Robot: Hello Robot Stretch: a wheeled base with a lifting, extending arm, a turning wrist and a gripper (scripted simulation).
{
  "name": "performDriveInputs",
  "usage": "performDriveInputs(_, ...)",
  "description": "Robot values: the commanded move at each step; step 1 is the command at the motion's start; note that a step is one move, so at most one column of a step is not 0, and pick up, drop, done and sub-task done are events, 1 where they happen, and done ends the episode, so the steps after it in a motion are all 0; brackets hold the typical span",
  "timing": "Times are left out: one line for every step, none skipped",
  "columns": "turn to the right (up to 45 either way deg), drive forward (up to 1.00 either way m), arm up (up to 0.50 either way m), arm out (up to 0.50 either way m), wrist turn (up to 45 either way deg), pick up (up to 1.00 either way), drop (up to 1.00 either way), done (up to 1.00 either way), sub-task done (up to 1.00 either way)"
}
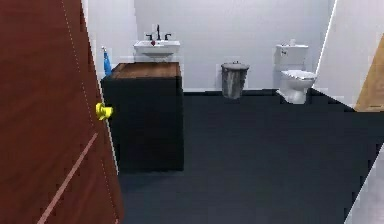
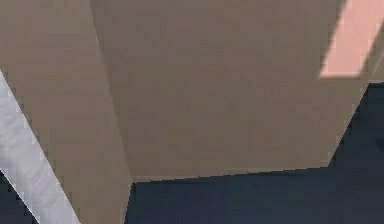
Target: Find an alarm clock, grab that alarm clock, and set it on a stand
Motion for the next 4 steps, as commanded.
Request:
performDriveInputs(0.0,0.3,0.0,0.0,0.0,0.0,0.0,0.0,0.0)
performDriveInputs(45.0,0.0,0.0,0.0,0.0,0.0,0.0,0.0,0.0)
performDriveInputs(12.0,0.0,0.0,0.0,0.0,0.0,0.0,0.0,0.0)
performDriveInputs(0.0,1.0,0.0,0.0,0.0,0.0,0.0,0.0,0.0)
